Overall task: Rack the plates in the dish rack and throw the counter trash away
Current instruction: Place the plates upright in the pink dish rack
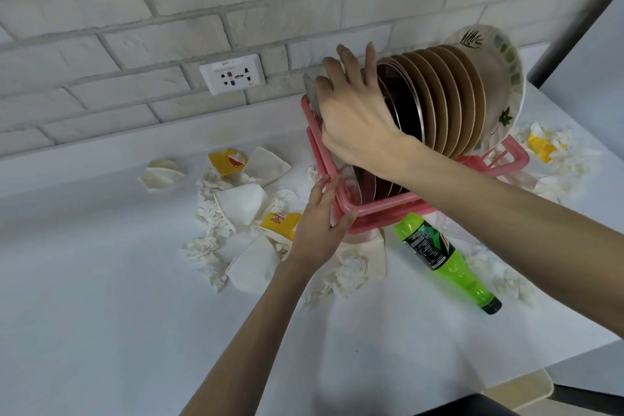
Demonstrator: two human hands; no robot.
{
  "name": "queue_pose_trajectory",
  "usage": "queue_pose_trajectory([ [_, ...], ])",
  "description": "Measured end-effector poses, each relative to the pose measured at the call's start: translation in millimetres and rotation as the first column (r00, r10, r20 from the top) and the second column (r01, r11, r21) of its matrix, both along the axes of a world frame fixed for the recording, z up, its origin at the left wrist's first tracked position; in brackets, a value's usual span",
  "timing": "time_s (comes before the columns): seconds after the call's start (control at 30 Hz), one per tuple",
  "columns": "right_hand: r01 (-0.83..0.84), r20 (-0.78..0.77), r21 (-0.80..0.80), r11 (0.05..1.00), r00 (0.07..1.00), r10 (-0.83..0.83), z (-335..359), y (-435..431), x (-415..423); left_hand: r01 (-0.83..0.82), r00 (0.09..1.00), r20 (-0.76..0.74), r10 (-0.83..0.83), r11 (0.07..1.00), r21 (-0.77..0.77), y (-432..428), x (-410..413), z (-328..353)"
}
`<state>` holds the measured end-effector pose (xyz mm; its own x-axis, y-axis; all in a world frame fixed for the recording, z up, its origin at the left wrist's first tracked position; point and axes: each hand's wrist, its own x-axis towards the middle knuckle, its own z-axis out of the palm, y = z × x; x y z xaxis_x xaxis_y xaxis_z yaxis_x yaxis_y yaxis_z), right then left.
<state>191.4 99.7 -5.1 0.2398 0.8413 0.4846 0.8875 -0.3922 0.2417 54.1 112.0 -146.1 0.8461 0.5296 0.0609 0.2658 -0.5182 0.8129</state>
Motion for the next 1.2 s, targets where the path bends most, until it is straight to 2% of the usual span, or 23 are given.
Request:
queue_pose_trajectory([
  [0.57, 0.065, 0.034, 0.011, 0.998, 0.997, -0.065, -24, 0, 10, -0.019, 1.000, 0.005, 0.019, 1.000, 0.019, 0, 0, -2],
  [1.2, 0.059, -0.068, -0.068, 0.996, 0.996, -0.064, -29, -6, 6, -0.031, 0.999, 0.009, 0.031, 0.999, -0.007, 2, 0, -6],
])
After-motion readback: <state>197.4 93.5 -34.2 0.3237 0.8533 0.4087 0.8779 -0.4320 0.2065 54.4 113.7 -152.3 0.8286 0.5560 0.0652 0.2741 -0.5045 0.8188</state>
